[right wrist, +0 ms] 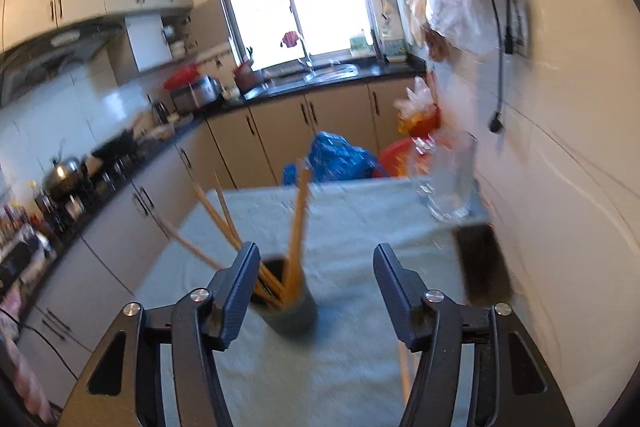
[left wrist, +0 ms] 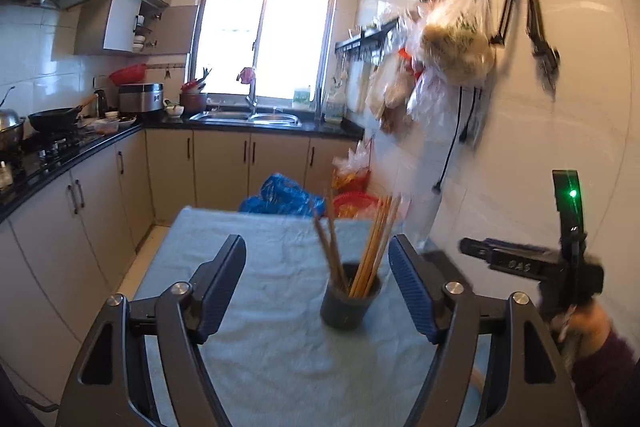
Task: Organize utensils
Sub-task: 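Grasp a chopstick with the left tool while the right tool grasps another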
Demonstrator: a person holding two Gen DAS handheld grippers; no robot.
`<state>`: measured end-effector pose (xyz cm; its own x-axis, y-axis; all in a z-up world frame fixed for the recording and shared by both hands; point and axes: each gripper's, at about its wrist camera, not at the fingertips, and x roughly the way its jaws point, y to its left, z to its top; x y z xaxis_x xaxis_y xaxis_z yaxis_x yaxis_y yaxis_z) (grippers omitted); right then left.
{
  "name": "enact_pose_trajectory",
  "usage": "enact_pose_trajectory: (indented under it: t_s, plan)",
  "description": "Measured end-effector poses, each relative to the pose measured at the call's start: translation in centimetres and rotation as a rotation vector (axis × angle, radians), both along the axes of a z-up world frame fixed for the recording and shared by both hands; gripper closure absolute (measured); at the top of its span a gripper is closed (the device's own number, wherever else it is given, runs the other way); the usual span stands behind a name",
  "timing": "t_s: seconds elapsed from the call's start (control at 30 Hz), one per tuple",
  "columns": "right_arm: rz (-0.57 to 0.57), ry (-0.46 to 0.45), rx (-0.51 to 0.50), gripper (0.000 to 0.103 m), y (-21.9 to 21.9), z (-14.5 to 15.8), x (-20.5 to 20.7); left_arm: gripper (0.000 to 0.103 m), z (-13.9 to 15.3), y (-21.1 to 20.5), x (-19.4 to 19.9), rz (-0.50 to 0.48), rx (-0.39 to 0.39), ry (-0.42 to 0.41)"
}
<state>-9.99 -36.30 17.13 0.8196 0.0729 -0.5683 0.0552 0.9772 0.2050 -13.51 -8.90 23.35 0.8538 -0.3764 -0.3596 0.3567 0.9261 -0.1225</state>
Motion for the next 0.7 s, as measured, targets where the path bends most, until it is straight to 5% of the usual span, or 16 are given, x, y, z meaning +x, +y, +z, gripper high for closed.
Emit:
enact_pose_trajectory:
  t_s: [0.13, 0.27, 0.37, 0.63, 0.7]
  plan:
    - [-0.036, 0.134, -0.059, 0.038, -1.7, -5.5, -3.1, 0.029, -3.9, 0.3, -1.6, -0.002, 0.044, 0.068]
    - [-0.066, 0.301, -0.006, 0.075, -4.2, -12.4, -5.5, 0.029, -8.3, -0.1, -2.0, 0.019, 0.093, 0.173]
    - [-0.096, 0.363, 0.017, 0.075, -5.6, -15.8, -6.6, 0.029, -10.7, -0.4, -1.9, 0.016, 0.099, 0.254]
    - [-0.118, 0.384, 0.019, 0.076, -6.2, -18.2, -5.5, 0.029, -13.9, -0.2, -1.2, 0.018, 0.042, 0.398]
    - [-0.125, 0.394, 0.029, 0.092, -5.6, -18.0, -4.9, 0.029, -14.3, -0.5, -1.1, 0.019, 0.054, 0.4]
